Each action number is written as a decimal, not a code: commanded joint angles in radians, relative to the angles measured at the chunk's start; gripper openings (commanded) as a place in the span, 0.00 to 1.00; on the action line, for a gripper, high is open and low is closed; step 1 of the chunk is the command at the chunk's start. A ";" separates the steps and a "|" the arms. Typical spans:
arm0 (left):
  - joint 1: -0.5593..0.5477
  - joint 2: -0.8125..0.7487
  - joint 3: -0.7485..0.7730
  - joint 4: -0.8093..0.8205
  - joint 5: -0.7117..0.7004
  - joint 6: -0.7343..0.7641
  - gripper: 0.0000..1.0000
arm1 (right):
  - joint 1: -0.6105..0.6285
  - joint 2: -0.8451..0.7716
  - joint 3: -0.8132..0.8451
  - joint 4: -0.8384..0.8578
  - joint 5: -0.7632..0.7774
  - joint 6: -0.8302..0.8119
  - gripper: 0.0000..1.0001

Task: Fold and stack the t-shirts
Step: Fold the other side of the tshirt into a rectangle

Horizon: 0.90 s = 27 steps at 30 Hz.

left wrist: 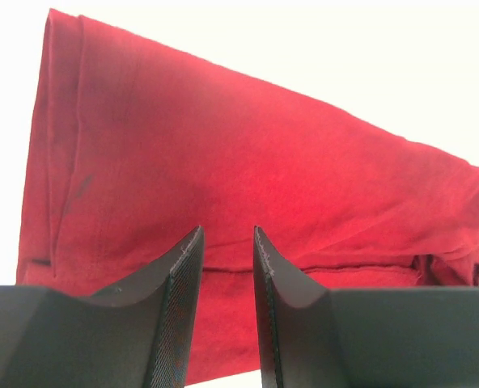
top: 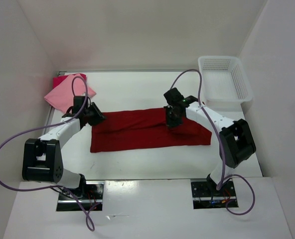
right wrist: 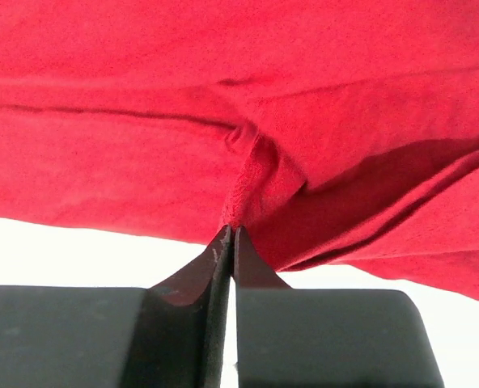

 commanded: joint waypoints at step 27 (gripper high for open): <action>-0.047 0.181 0.148 0.074 0.103 -0.046 0.38 | -0.524 -0.048 -0.090 0.265 0.026 0.143 0.35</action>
